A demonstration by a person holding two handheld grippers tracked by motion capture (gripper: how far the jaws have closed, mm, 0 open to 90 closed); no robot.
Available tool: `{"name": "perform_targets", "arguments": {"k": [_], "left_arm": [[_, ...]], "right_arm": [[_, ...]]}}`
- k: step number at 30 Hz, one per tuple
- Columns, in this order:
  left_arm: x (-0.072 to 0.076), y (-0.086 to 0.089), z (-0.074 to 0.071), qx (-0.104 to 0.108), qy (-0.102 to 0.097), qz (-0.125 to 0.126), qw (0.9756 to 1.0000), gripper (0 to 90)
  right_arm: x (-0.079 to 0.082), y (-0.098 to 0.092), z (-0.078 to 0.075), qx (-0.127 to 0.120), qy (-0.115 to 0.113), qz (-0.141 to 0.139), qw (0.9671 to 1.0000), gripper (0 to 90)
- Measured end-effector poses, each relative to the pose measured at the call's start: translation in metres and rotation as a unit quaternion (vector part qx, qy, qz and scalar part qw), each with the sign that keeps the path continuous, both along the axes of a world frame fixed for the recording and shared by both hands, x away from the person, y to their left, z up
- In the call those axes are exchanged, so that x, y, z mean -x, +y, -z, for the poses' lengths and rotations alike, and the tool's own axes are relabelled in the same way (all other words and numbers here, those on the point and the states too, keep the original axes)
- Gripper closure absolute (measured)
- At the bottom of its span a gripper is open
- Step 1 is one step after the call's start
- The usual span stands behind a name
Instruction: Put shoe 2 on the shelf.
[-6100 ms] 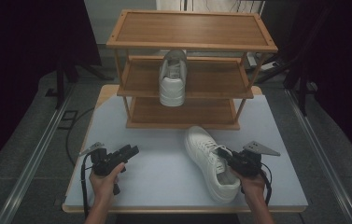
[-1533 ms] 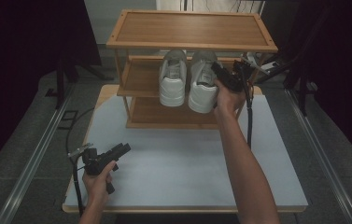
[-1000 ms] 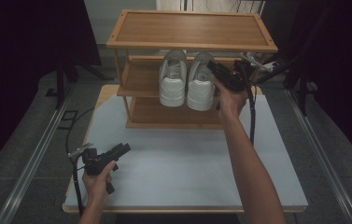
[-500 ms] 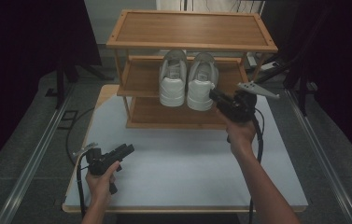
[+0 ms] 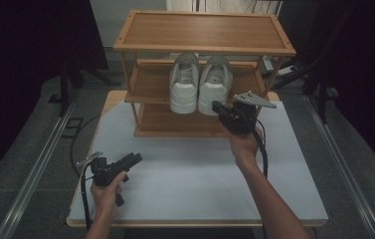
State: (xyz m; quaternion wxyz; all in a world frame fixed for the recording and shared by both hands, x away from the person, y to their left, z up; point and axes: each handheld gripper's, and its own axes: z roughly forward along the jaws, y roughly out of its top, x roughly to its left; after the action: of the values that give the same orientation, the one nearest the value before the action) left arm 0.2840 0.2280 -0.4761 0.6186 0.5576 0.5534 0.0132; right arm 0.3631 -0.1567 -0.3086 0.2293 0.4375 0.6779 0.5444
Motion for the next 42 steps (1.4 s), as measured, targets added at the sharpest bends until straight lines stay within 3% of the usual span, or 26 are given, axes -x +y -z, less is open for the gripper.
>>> {"name": "perform_targets", "arguments": {"k": [9, 16, 18, 27, 42], "left_arm": [[-0.001, 0.005, 0.001, 0.005, 0.005, -0.007, 1.0, 48.9], [-0.004, 0.003, 0.003, 0.009, 0.005, -0.007, 0.9999, 48.9], [-0.005, 0.002, 0.004, 0.005, 0.004, -0.005, 1.0, 48.9], [-0.002, 0.0, 0.002, 0.003, 0.003, 0.0, 1.0, 48.9], [0.0, -0.004, 0.002, -0.012, 0.0, 0.006, 0.9999, 48.8]], "right_arm": [[-0.013, 0.004, 0.002, -0.007, 0.0, 0.001, 1.0, 89.1], [-0.011, 0.002, 0.004, -0.017, 0.0, -0.003, 0.9998, 83.7], [-0.004, -0.003, 0.004, -0.029, -0.007, -0.007, 0.9995, 81.3], [0.022, -0.024, 0.011, -0.036, -0.026, -0.027, 0.9986, 76.0], [0.069, -0.067, 0.062, -0.042, -0.026, -0.054, 0.9973, 68.2]]}}
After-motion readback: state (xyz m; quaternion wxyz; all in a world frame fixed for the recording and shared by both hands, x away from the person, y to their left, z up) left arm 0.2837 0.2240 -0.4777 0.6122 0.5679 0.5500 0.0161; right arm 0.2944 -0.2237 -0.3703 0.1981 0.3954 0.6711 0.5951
